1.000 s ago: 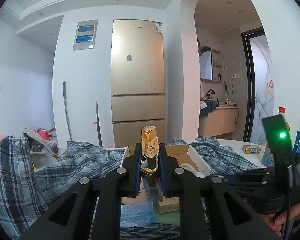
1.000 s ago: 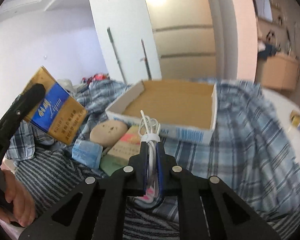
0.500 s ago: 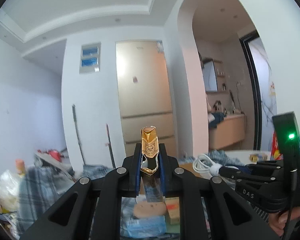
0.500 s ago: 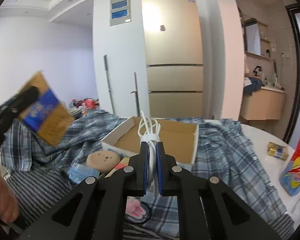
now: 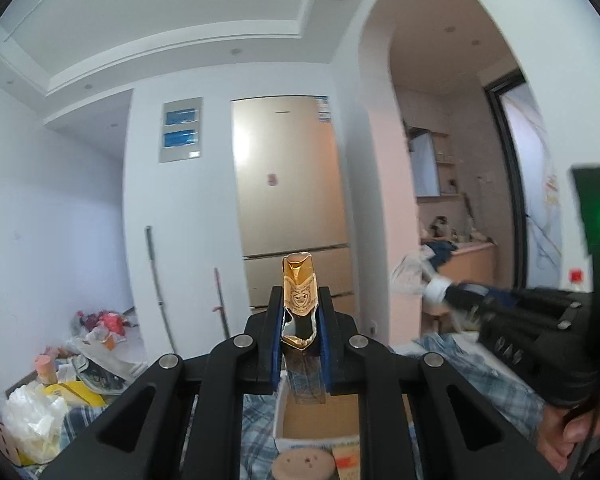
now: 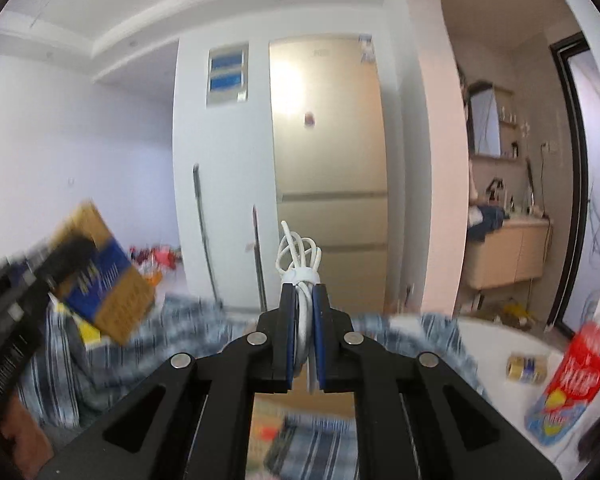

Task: Organize soft objects
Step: 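Lift and carry the gold item and white cable over the cardboard box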

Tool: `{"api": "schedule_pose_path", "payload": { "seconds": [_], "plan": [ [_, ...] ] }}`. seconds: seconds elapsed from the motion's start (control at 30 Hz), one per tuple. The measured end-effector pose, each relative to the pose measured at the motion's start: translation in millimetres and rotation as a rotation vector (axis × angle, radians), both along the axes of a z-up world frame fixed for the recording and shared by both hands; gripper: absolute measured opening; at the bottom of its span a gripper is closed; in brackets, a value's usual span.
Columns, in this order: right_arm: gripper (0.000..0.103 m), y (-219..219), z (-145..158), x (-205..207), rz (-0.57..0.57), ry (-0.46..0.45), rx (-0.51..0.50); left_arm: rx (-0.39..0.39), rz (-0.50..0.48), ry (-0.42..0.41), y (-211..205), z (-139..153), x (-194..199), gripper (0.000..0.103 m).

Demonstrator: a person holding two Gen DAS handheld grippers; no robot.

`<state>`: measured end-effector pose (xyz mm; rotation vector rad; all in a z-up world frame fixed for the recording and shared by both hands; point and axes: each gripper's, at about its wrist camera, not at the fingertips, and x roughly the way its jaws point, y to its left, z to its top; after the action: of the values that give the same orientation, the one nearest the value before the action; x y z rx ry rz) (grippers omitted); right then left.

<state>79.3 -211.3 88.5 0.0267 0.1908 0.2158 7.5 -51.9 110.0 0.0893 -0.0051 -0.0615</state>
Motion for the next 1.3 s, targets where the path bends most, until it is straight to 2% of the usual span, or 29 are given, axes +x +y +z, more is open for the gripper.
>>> {"api": "schedule_pose_path", "payload": {
  "seconds": [0.1,0.2,0.3,0.4,0.57,0.73,0.8,0.93,1.03,1.3],
  "plan": [
    [0.008,-1.0,29.8,9.2,-0.021,-0.055,0.008,-0.009,0.016,-0.027,-5.5,21.7,8.9,0.016],
    [0.008,-5.3,54.9,23.8,-0.031,-0.072,0.039,-0.011,0.014,-0.045,-11.7,44.1,19.8,0.016],
    [0.008,-12.2,66.1,35.9,-0.037,-0.093,0.088,-0.033,0.000,-0.041,-11.8,58.8,31.3,0.016],
    [0.008,-11.7,57.6,42.2,-0.048,-0.108,0.074,-0.045,0.001,-0.025,-8.4,60.3,42.0,0.016],
    [0.008,-7.3,31.5,64.1,-0.042,-0.020,0.054,-0.040,0.002,0.028,-1.4,45.6,61.4,0.016],
    [0.008,-5.5,15.4,79.2,-0.044,0.032,0.049,-0.001,0.043,0.153,-1.5,29.8,94.4,0.016],
    [0.008,-3.6,7.1,85.1,-0.039,0.061,0.037,-0.003,0.027,0.268,0.5,16.4,121.3,0.016],
    [0.008,-4.0,-17.3,113.7,-0.003,0.206,0.049,0.021,0.000,0.432,-0.5,-13.4,161.8,0.016],
    [0.008,-4.0,-40.7,134.6,-0.048,0.311,0.030,0.019,-0.016,0.533,0.7,-37.4,188.1,0.016],
    [0.008,1.8,-92.4,163.8,-0.033,0.448,-0.006,0.016,-0.010,0.712,10.0,-98.9,236.6,0.016]
  ]
}}
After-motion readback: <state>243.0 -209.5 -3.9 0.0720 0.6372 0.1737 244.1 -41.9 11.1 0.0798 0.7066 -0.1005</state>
